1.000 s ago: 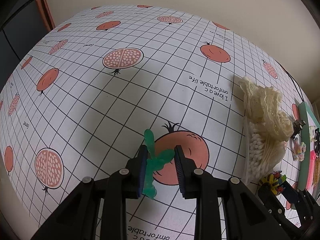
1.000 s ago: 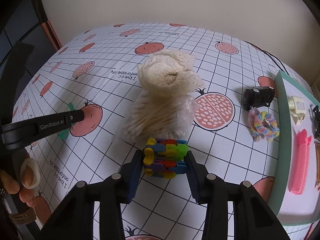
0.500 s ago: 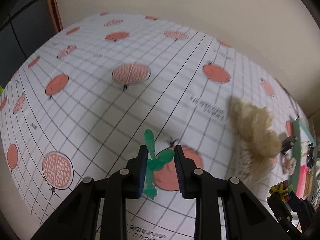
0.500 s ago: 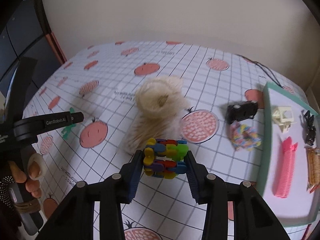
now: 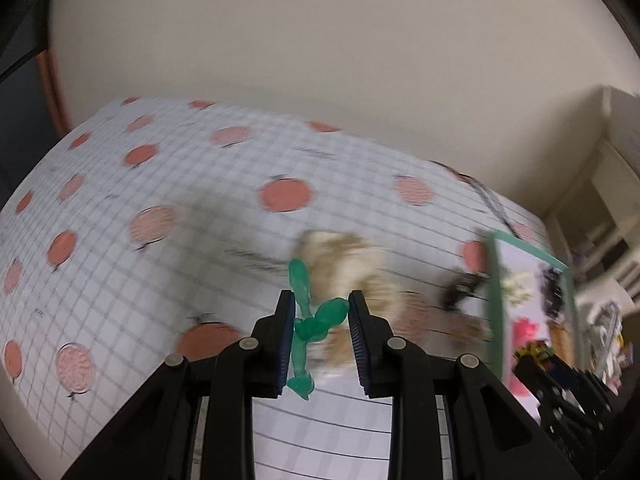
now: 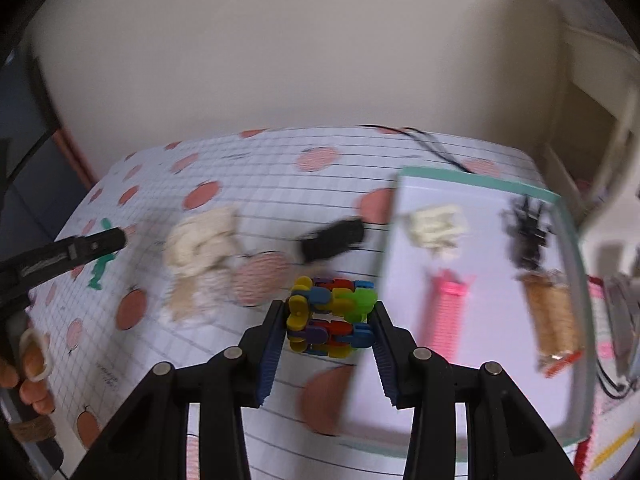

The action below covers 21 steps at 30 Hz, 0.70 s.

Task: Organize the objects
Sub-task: 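Carry the green toy and block toy into the tray with both tools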

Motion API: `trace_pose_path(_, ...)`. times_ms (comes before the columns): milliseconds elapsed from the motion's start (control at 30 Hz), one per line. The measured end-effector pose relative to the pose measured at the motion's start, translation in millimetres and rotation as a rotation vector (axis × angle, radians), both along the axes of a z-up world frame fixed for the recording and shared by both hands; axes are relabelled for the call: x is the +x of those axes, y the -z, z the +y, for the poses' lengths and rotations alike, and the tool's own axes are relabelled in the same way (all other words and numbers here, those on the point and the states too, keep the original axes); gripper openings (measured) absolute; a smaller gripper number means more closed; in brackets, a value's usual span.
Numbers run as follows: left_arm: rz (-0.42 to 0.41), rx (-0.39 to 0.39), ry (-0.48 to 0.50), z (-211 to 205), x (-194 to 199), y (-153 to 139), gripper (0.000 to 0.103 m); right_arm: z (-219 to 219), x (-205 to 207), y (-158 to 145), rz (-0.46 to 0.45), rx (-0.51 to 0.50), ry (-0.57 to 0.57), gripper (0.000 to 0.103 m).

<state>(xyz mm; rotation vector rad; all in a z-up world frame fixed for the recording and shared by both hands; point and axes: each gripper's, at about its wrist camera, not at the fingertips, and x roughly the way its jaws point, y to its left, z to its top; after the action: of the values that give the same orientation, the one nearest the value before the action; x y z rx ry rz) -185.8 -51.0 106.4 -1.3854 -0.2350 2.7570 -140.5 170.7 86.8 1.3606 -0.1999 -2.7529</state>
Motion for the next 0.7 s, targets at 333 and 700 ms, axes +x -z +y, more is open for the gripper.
trace_pose_path(333,0.026,0.03,0.271,116.0,18.9,-6.5,0.028,92.1,19.4,12.1,-0.031,0.015,0.16,0.044)
trace_pose_path(700,-0.053,0.038,0.479,206.6,40.6,22.3,0.028,138.4,35.3,23.0,-0.056,0.007,0.232,0.045)
